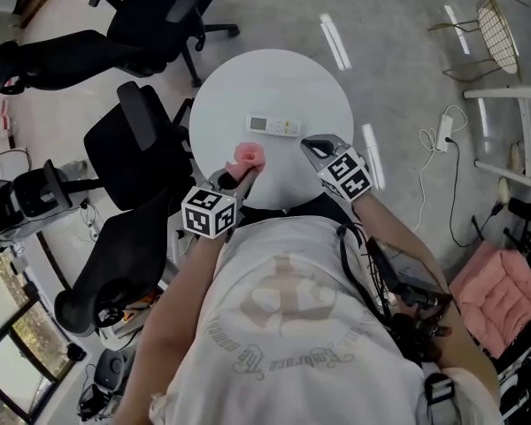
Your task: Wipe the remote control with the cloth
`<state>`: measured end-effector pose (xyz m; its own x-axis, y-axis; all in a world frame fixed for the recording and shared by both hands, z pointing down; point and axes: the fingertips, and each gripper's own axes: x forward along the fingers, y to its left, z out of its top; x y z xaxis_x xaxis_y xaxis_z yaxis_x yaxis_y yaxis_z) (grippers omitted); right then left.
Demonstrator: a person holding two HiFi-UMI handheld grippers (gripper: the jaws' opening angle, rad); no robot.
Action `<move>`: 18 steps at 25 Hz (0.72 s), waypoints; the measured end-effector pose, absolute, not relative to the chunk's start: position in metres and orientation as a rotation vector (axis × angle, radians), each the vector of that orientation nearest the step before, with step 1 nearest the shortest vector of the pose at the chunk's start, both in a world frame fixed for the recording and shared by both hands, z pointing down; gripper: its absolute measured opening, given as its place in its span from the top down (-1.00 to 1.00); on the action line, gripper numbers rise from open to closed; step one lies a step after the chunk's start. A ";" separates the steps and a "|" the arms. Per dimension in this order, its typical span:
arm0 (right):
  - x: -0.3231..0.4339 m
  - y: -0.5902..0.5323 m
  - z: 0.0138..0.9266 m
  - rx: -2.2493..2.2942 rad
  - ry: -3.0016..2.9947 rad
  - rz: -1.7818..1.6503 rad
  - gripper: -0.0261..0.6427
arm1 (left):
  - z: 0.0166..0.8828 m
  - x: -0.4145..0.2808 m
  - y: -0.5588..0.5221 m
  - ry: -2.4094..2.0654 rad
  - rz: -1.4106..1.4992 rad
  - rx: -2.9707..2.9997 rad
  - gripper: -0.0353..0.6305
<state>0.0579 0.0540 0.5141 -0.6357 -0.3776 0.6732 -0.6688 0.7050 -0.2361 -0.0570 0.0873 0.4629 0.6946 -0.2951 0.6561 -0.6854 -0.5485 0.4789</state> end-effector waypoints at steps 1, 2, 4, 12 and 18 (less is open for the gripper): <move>0.057 0.053 0.518 0.782 -2.298 0.619 0.90 | 0.465 -0.057 0.086 -0.739 0.667 2.148 0.75; 0.056 0.053 0.521 0.769 -2.284 0.602 0.89 | 0.468 -0.058 0.086 -0.729 0.671 2.143 0.75; 0.052 0.052 0.527 0.749 -2.258 0.572 0.85 | 0.476 -0.060 0.087 -0.707 0.685 2.131 0.75; 0.046 0.041 0.545 0.708 -2.188 0.481 0.77 | 0.494 -0.049 0.072 -0.622 0.740 2.138 0.75; 0.054 0.035 0.573 0.660 -2.111 0.437 0.32 | 0.505 -0.033 0.063 -0.566 0.770 2.137 0.76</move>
<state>0.0536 0.0354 0.5733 -0.4915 -0.2970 0.8187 -0.5978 0.7986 -0.0692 -0.0329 0.0627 0.5054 0.7174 -0.1383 0.6828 -0.6104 -0.5971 0.5204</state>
